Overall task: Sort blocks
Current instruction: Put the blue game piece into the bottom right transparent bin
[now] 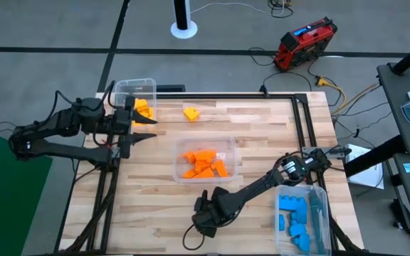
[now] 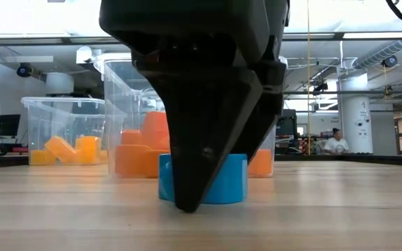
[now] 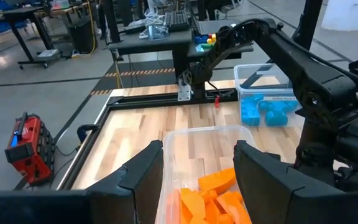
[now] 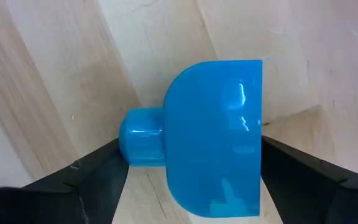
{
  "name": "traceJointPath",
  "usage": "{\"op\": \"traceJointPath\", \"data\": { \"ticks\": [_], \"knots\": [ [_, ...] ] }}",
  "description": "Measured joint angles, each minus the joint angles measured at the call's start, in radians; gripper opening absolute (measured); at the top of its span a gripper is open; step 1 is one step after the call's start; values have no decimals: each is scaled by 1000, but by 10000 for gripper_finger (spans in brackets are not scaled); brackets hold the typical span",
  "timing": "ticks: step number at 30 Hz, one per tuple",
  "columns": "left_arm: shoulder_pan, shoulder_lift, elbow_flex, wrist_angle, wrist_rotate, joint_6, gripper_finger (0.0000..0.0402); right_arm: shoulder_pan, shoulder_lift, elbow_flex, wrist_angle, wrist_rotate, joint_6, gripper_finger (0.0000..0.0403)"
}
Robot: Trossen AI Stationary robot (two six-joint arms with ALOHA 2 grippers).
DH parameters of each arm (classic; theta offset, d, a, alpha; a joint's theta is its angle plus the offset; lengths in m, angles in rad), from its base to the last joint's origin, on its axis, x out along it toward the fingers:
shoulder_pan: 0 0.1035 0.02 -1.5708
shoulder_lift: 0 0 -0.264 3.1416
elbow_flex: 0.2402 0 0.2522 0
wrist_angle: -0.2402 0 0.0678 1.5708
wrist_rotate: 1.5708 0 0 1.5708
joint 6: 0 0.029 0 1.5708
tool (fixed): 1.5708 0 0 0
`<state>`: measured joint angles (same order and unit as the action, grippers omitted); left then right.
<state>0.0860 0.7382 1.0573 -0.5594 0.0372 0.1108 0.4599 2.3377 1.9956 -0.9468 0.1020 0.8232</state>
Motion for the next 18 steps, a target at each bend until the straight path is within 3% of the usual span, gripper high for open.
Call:
{"op": "traceJointPath", "data": {
  "ticks": [7,18],
  "knots": [
    [0,19,0,0,0,-15,173,1,-2,-14,8,1,-12,281],
    [0,39,0,-1,0,-16,173,15,-4,41,22,-71,-88,131]
  ]
}}
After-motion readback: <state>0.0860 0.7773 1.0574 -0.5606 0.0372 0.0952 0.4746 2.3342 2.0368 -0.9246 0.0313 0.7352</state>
